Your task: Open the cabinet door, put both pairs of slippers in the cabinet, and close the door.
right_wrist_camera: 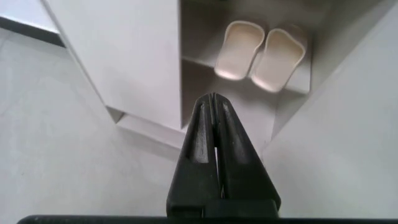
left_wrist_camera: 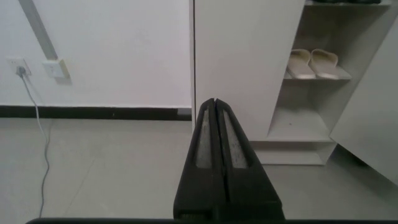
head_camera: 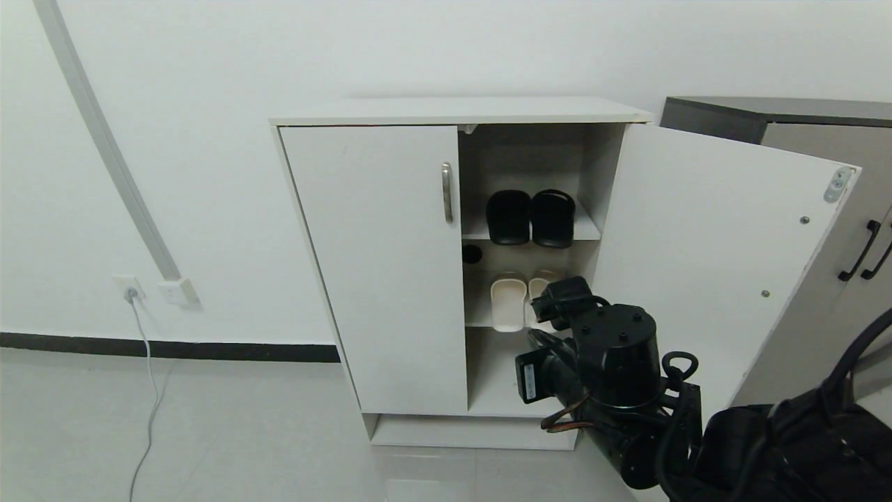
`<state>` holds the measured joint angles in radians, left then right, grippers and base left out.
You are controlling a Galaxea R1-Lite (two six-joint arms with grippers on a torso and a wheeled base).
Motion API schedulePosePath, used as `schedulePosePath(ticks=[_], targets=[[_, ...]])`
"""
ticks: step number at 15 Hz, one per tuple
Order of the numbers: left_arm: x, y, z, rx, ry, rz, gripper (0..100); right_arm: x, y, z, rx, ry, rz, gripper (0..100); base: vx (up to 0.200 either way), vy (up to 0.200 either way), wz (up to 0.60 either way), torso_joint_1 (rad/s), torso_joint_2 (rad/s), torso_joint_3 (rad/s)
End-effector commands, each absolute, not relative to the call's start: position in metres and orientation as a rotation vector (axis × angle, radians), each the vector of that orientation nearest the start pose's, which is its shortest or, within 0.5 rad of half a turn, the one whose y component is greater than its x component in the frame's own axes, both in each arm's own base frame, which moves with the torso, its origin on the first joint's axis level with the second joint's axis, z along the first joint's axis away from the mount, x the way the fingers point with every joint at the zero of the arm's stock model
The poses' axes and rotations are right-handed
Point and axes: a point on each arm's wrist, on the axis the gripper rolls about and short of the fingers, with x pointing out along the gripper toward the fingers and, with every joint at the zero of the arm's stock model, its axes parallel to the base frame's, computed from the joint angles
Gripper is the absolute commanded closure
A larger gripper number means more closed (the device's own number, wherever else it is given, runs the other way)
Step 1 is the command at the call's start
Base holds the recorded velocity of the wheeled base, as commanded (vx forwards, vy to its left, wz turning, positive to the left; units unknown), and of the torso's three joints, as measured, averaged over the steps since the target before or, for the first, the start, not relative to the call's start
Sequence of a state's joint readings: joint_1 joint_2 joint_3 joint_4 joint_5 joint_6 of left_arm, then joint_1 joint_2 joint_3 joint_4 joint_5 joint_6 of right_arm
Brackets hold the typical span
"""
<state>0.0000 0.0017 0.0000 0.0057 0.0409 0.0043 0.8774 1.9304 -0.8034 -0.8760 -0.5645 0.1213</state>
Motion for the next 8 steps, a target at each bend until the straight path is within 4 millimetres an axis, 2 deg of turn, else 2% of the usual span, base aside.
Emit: schedulePosePath(ticks=[1, 8], targets=[[-0.0227, 0.0009, 0.0749, 0.005, 0.008, 0.041, 100, 0.2299, 0.2578, 0.1288, -0.05, 0.211, 0.299, 100, 0.0, 0.0, 0.0, 0.0, 0.0, 0.0], [-0.0227, 0.0009, 0.0749, 0.003, 0.008, 0.041, 100, 0.2302, 0.2581, 0.1283, -0.047, 0.208, 0.297, 100, 0.0, 0.0, 0.0, 0.0, 0.0, 0.0]])
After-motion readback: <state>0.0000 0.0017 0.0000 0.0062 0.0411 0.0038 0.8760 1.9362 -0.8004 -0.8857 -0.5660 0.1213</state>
